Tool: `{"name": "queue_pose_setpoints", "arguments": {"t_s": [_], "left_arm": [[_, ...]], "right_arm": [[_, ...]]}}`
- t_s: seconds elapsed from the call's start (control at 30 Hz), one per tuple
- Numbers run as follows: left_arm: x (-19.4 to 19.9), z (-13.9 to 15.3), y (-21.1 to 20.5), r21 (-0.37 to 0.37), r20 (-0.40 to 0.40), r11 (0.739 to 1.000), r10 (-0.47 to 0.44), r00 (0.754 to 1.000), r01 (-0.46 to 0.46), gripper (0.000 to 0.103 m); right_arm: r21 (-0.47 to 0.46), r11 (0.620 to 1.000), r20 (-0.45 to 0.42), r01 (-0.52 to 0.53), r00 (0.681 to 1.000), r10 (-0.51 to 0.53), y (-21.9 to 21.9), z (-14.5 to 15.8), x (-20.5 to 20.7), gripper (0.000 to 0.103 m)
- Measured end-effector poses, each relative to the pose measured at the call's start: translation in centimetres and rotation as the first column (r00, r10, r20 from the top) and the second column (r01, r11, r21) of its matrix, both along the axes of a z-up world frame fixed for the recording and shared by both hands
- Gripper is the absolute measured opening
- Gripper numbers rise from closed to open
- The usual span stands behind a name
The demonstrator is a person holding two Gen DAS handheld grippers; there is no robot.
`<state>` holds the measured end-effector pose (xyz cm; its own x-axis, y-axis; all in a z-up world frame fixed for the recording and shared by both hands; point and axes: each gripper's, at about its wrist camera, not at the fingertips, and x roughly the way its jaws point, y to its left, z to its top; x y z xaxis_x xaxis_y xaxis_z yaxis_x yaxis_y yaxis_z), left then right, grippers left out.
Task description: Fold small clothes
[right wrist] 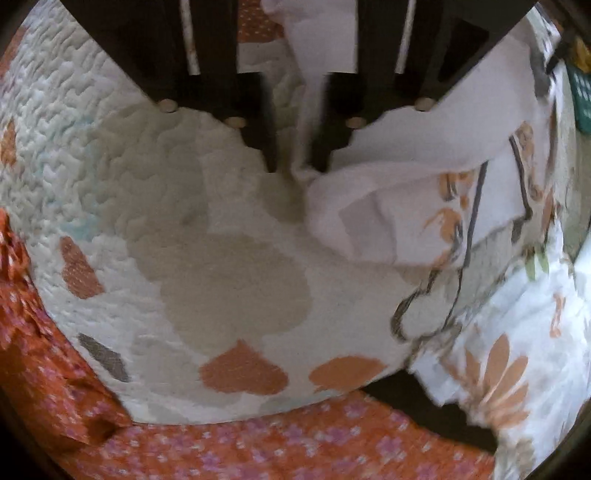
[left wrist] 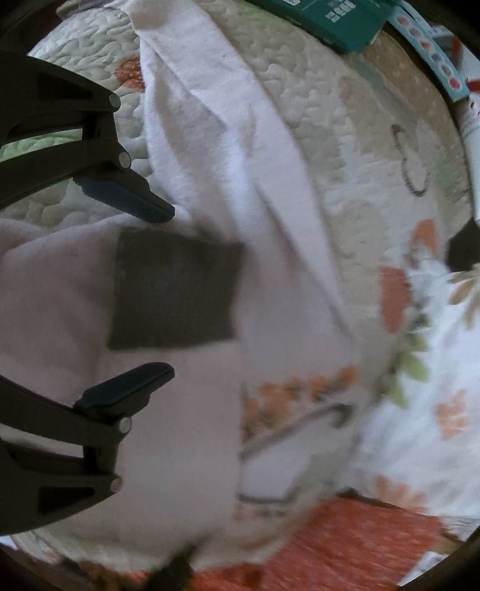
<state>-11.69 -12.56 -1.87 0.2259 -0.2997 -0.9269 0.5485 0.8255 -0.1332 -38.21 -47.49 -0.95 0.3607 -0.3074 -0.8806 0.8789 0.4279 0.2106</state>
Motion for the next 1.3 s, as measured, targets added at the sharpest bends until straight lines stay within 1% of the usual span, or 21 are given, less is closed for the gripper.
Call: {"name": "queue_pose_setpoints", "arguments": {"t_s": [0.07, 0.1, 0.17, 0.23, 0.33, 0.4, 0.43, 0.47, 0.6, 0.63, 0.73, 0.8, 0.83, 0.9, 0.97, 1.0, 1.03, 1.1, 1.13, 1.2, 1.3], "left_arm": [[0.2, -0.8, 0.2, 0.046, 0.005, 0.999, 0.010, 1.000, -0.010, 0.077], [0.5, -1.0, 0.5, 0.045, 0.000, 0.999, 0.024, 1.000, -0.024, 0.077], [1.2, -0.6, 1.3, 0.024, -0.010, 0.998, 0.059, 0.998, -0.059, 0.077], [1.9, 0.0, 2.4, 0.043, 0.039, 0.993, 0.113, 0.993, -0.114, 0.077], [4.0, 1.0, 5.7, 0.048, 0.101, 0.969, 0.238, 0.966, -0.243, 0.077], [6.0, 1.6, 9.3, 0.012, 0.077, 0.938, 0.343, 0.936, -0.345, 0.077], [6.6, 1.8, 10.5, -0.005, 0.065, 0.926, 0.377, 0.924, -0.378, 0.077], [7.5, 2.1, 12.6, -0.031, 0.045, 0.904, 0.427, 0.903, -0.426, 0.077], [9.5, 3.6, 18.8, -0.123, -0.004, 0.841, 0.531, 0.847, -0.528, 0.077], [9.7, 4.1, 19.9, -0.137, -0.005, 0.831, 0.544, 0.839, -0.539, 0.077], [10.3, 5.5, 24.3, -0.179, 0.017, 0.788, 0.601, 0.799, -0.589, 0.077], [10.4, 6.2, 27.0, -0.199, 0.033, 0.760, 0.637, 0.770, -0.619, 0.077], [10.2, 6.5, 28.3, -0.207, 0.043, 0.746, 0.653, 0.756, -0.633, 0.077], [10.3, 7.3, 31.0, -0.225, 0.065, 0.719, 0.685, 0.726, -0.658, 0.077], [10.3, 8.1, 33.3, -0.249, 0.079, 0.695, 0.708, 0.701, -0.674, 0.077], [10.1, 8.5, 34.7, -0.263, 0.086, 0.685, 0.718, 0.690, -0.680, 0.077], [9.7, 9.0, 36.1, -0.273, 0.101, 0.676, 0.728, 0.679, -0.684, 0.077], [8.9, 9.8, 37.9, -0.268, 0.165, 0.659, 0.750, 0.641, -0.702, 0.077], [8.5, 10.0, 38.8, -0.268, 0.185, 0.653, 0.756, 0.627, -0.708, 0.077], [7.6, 10.5, 40.8, -0.279, 0.204, 0.628, 0.778, 0.594, -0.727, 0.077], [7.0, 10.6, 43.3, -0.307, 0.185, 0.585, 0.810, 0.556, -0.751, 0.077]], "right_arm": [[-0.015, 0.999, 0.051, 0.045, 0.998, -0.044, 0.4, 1.0, -1.6, 0.036], [-0.030, 0.998, 0.073, 0.049, 0.996, -0.046, 0.8, 1.6, -2.1, 0.036], [-0.069, 0.998, 0.091, 0.012, 0.996, -0.005, 2.1, 2.8, -2.4, 0.036], [-0.090, 0.995, 0.096, -0.033, 0.995, 0.042, 3.8, 3.5, -2.1, 0.036], [-0.081, 0.987, 0.095, -0.141, 0.984, 0.148, 7.0, 3.6, -0.4, 0.036], [-0.076, 0.972, 0.080, -0.222, 0.970, 0.228, 9.4, 3.2, 1.9, 0.036], [-0.077, 0.958, 0.066, -0.277, 0.957, 0.282, 11.0, 3.0, 3.3, 0.036], [-0.081, 0.940, 0.050, -0.331, 0.941, 0.336, 12.8, 2.8, 4.9, 0.036], [-0.089, 0.847, -0.002, -0.525, 0.850, 0.526, 20.0, 1.4, 11.4, 0.036], [-0.090, 0.822, -0.011, -0.562, 0.826, 0.564, 21.9, 0.9, 13.0, 0.036], [-0.080, 0.760, -0.035, -0.645, 0.764, 0.644, 26.2, -0.7, 18.2, 0.036], [-0.064, 0.740, -0.056, -0.669, 0.743, 0.667, 28.1, -1.9, 21.5, 0.036], [-0.058, 0.736, -0.069, -0.674, 0.739, 0.671, 29.3, -2.5, 23.4, 0.041], [-0.104, 0.738, -0.112, -0.667, 0.745, 0.657, 30.9, -2.7, 25.3, 0.044], [-0.118, 0.711, -0.128, -0.693, 0.721, 0.681, 32.8, -2.5, 27.1, 0.044], [-0.113, 0.693, -0.123, -0.712, 0.702, 0.701, 33.7, -2.2, 27.9, 0.044], [-0.100, 0.664, -0.086, -0.741, 0.671, 0.736, 34.9, -1.7, 28.3, 0.044], [-0.100, 0.610, -0.018, -0.786, 0.614, 0.789, 37.7, -0.5, 28.7, 0.044], [-0.104, 0.578, 0.011, -0.810, 0.580, 0.815, 39.5, 0.0, 28.7, 0.044], [-0.086, 0.502, 0.080, -0.861, 0.496, 0.865, 43.0, 0.4, 28.8, 0.044], [-0.034, 0.378, 0.172, -0.925, 0.367, 0.914, 48.6, 0.0, 29.0, 0.044]]}}
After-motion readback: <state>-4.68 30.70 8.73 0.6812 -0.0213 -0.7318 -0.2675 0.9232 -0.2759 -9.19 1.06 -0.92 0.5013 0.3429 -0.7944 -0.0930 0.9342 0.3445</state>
